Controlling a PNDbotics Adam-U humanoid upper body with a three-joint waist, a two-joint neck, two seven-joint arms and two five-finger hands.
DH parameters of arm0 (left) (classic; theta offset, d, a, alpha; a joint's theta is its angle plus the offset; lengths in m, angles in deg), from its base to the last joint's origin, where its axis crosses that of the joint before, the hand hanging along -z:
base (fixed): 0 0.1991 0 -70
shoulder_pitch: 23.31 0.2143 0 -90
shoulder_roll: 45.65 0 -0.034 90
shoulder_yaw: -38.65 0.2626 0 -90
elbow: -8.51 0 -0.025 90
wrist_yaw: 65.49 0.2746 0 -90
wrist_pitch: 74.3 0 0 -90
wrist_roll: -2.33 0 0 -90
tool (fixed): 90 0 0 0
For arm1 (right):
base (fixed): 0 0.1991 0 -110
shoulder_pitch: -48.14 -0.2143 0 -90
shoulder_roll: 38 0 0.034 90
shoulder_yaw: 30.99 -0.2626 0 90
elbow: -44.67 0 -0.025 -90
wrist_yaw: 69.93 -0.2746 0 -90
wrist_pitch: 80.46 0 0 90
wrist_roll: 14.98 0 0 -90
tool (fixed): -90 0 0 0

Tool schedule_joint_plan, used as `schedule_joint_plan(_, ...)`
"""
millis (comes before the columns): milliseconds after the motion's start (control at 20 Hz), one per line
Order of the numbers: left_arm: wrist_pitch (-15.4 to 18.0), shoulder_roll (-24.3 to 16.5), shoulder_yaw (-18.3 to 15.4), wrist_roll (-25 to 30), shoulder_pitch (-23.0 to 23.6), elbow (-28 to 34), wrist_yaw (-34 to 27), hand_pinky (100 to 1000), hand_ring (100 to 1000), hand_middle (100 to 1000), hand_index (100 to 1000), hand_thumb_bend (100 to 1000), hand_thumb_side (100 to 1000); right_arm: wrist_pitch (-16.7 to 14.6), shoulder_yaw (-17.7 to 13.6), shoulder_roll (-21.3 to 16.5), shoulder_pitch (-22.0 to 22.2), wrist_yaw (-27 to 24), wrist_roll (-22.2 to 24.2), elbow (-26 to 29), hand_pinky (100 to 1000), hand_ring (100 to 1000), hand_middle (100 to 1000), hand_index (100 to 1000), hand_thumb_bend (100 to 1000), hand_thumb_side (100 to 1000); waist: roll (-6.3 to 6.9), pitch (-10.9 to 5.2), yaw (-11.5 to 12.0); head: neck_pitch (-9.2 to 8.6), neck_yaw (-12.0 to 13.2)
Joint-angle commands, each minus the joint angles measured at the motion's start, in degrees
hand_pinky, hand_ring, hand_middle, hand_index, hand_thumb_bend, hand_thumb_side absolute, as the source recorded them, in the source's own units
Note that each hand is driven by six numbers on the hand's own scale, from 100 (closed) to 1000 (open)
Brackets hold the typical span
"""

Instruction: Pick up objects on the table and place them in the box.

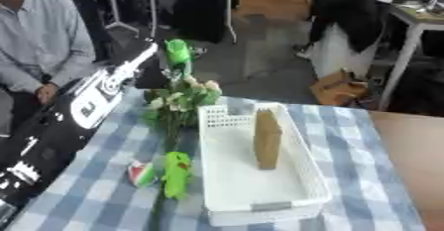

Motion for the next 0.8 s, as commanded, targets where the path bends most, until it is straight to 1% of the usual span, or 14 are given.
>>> schedule_joint_plan(50, 0.1, -1.3, 0.9, 1.2, -2.8, 1.7, 0.5, 252, 322, 207, 432, 100, 417, 0.2, -0.1, -2.3, -0.8, -0.4, -0.1, 0.9, 806, 844, 771, 770, 100, 703, 0.91, -1.38, -0.1, 0.20, 0.0)
schedule_joint_plan(250, -2.2, 0.3, 3.1, 2.9, -5.1, 1.5, 3.3, 236, 312, 197, 424, 100, 423, 0.4, -0.1, -2.3, -1.1, -0.7, -0.2, 0.9, 805, 844, 771, 770, 100, 703, 0.95, -1.42, -0.3, 0.14, 0.1)
schedule_joint_plan(350, -3.0, 1.0, 4.0, 3.6, -5.7, 1.4, 4.5, 225, 305, 191, 418, 100, 429, 0.4, -0.1, -2.3, -1.2, -0.8, -0.3, 0.9, 806, 843, 770, 769, 100, 699, 0.96, -1.44, -0.4, 0.13, 0.3)
schedule_joint_plan(450, -3.6, 2.4, 5.6, 4.8, -6.8, 0.9, 6.0, 225, 305, 191, 418, 100, 427, 0.6, -0.1, -2.3, -1.4, -0.9, -0.3, 0.9, 806, 843, 770, 770, 100, 698, 0.96, -1.49, -0.4, 0.07, 0.4)
schedule_joint_plan(550, -3.5, 3.5, 6.8, 5.9, -7.7, 0.5, 7.2, 225, 305, 191, 418, 100, 427, 0.7, -0.1, -2.3, -1.5, -1.1, -0.4, 0.9, 806, 843, 770, 770, 100, 698, 0.95, -1.53, -0.5, -0.03, 0.5)
schedule_joint_plan(650, -3.3, 3.9, 7.3, 6.3, -8.1, 0.2, 7.7, 226, 305, 193, 418, 100, 421, 0.7, -0.1, -2.3, -1.5, -1.1, -0.4, 0.9, 805, 843, 770, 769, 100, 697, 0.95, -1.54, -0.5, -0.07, 0.5)
schedule_joint_plan(800, -2.0, 5.3, 9.1, 8.0, -9.3, -1.4, 9.1, 227, 307, 195, 419, 100, 413, 0.9, 0.0, -2.2, -1.8, -1.3, -0.4, 0.9, 806, 843, 770, 769, 100, 696, 1.01, -1.57, -0.6, -0.07, 0.7)
